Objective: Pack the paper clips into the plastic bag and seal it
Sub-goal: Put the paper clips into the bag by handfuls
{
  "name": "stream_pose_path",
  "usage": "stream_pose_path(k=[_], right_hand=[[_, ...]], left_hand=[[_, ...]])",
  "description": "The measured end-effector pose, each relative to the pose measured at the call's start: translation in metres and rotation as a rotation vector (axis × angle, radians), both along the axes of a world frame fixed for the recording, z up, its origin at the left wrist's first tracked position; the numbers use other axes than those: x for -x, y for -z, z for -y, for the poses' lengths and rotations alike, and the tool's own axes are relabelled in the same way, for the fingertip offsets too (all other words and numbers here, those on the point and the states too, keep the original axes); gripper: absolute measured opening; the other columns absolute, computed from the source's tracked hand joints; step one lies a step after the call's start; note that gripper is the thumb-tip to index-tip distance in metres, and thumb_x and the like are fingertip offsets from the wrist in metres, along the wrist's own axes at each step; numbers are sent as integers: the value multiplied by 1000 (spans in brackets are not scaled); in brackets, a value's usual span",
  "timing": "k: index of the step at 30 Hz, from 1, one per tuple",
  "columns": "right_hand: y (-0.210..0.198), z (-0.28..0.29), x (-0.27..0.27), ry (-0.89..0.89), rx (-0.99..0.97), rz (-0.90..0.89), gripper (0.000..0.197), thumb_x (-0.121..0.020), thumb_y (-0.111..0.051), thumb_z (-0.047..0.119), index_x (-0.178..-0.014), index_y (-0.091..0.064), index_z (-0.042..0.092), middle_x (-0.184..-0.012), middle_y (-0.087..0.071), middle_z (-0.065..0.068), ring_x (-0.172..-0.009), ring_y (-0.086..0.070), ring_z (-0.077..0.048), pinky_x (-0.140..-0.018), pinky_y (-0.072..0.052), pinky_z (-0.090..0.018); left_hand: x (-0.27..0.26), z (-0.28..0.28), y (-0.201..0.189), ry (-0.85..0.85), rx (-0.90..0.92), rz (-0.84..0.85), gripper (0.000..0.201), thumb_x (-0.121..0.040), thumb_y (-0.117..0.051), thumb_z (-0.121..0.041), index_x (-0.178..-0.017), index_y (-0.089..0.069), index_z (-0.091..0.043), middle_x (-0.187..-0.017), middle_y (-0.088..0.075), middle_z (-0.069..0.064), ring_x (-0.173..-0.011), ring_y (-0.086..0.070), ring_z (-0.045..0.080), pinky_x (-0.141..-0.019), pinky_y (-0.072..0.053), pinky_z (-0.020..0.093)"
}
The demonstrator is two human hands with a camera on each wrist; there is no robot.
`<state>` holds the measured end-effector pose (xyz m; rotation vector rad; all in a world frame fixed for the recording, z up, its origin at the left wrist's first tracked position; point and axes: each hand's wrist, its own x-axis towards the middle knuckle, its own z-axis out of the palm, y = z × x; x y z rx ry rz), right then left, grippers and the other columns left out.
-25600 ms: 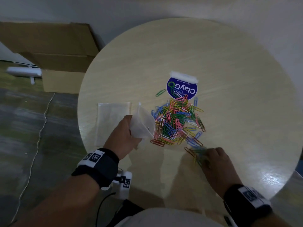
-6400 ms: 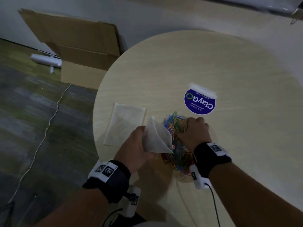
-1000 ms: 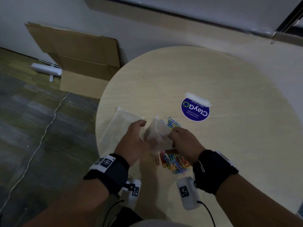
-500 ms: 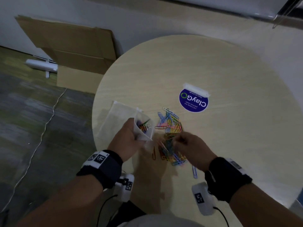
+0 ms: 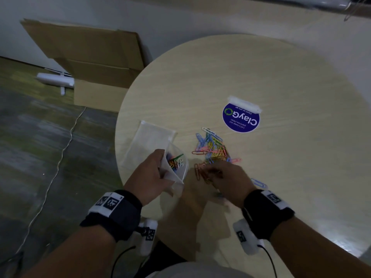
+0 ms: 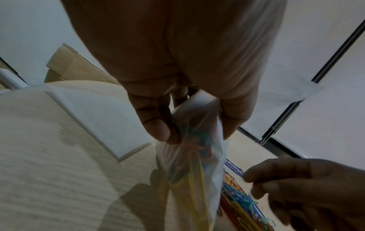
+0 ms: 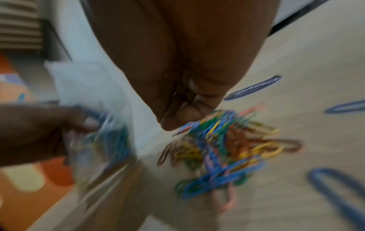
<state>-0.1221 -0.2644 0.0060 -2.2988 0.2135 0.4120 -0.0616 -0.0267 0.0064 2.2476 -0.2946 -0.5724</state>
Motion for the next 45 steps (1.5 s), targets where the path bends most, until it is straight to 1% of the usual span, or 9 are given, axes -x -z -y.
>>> stream_pose_path(k=[4,7,14,19,22,26,32,39,45], right_hand=[[4,55,40,343,270,43,47,-72,-77,30,-116,-64,20,-110,-61,-9,-98,-60,-28,-88,-46,-34],[16,66,76,315,415,-135,72,-62,-83,40,-125,-57,16,-114,-54,-13,-108,-50,-37,-96,-37,-41],[37,40,61,183,404,-42,11,-83,-64,16,-90,-64,9,-89,-58,-16,-85,-60,-41,-71,-47,-41],[31,40,21,241,317,-66,14,-84,-61,21,-94,-68,13,-98,-67,-13,-93,-62,-35,-76,-47,-36],[24,40,10,400,238,-12,36,-80,-67,39,-107,-66,16,-106,-64,-11,-99,-60,-34,-84,-49,-38],[25,19,-1,229,446,-111,87,-65,-53,82,-123,-49,18,-115,-49,-10,-106,-48,-34,-93,-43,-44],[37,7,3,34,502,-52,54,-87,-55,49,-132,-47,20,-113,-48,-11,-100,-48,-35,-85,-46,-43],[23,26,0,-15,439,-42,36,-82,-54,22,-116,-64,19,-103,-64,-14,-96,-61,-37,-77,-48,-38],[10,40,-5,119,346,-31,13,-85,-56,21,-91,-67,18,-91,-70,-11,-88,-63,-34,-66,-42,-33]], left_hand=[[2,7,5,9,-13,16,51,-77,-75,-14,-110,-47,-40,-108,-61,-9,-96,-64,12,-82,-57,40],[4,10,7,-5,-21,30,51,-78,-74,-12,-108,-46,-40,-107,-59,-9,-95,-62,12,-81,-55,35],[5,8,5,-3,-15,18,48,-77,-76,-13,-109,-48,-35,-104,-60,-9,-93,-62,11,-80,-56,39],[6,8,6,-2,-23,19,50,-76,-79,-13,-111,-49,-32,-109,-59,-7,-98,-60,12,-81,-55,32],[7,12,7,7,-31,42,47,-78,-78,-13,-107,-47,-32,-107,-54,-6,-93,-57,11,-72,-47,18],[8,18,9,10,-65,46,59,-75,-82,-26,-124,-48,-25,-116,-49,-4,-100,-57,16,-82,-52,35],[8,21,8,63,-66,29,73,-69,-83,-29,-131,-44,-24,-120,-45,-3,-101,-56,20,-86,-53,44],[7,25,8,67,-107,57,71,-72,-81,-27,-132,-44,-20,-122,-44,0,-103,-57,25,-86,-50,41],[8,32,3,61,-143,47,72,-76,-79,-29,-136,-41,-19,-125,-43,1,-102,-57,25,-86,-51,40]])
